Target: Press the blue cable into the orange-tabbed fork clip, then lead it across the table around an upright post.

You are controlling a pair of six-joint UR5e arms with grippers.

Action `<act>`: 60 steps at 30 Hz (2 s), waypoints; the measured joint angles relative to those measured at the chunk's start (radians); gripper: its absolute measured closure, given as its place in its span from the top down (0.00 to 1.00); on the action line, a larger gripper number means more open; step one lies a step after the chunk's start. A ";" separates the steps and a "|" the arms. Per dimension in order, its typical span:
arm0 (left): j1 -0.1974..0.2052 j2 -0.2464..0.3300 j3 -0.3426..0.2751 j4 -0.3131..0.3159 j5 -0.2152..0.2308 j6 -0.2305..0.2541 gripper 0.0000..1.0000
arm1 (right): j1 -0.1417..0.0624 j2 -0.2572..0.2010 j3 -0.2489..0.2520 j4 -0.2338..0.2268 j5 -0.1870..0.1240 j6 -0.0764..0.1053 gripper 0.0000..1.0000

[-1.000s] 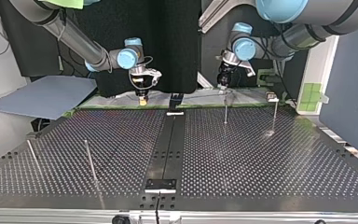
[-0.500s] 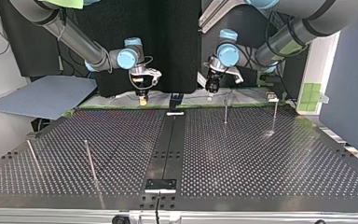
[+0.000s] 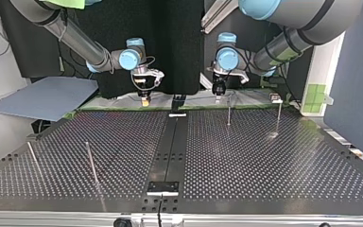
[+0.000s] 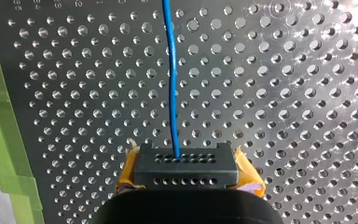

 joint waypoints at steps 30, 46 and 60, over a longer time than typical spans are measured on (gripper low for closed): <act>0.002 -0.083 0.128 -0.033 -0.061 -0.011 1.00 | 0.001 0.000 0.000 0.006 0.000 -0.001 0.00; 0.003 -0.080 0.159 -0.077 -0.061 -0.007 1.00 | -0.002 0.000 0.000 0.004 0.000 -0.001 0.00; 0.002 -0.078 0.175 -0.093 -0.061 -0.003 1.00 | -0.002 0.000 0.000 0.002 0.000 -0.001 0.00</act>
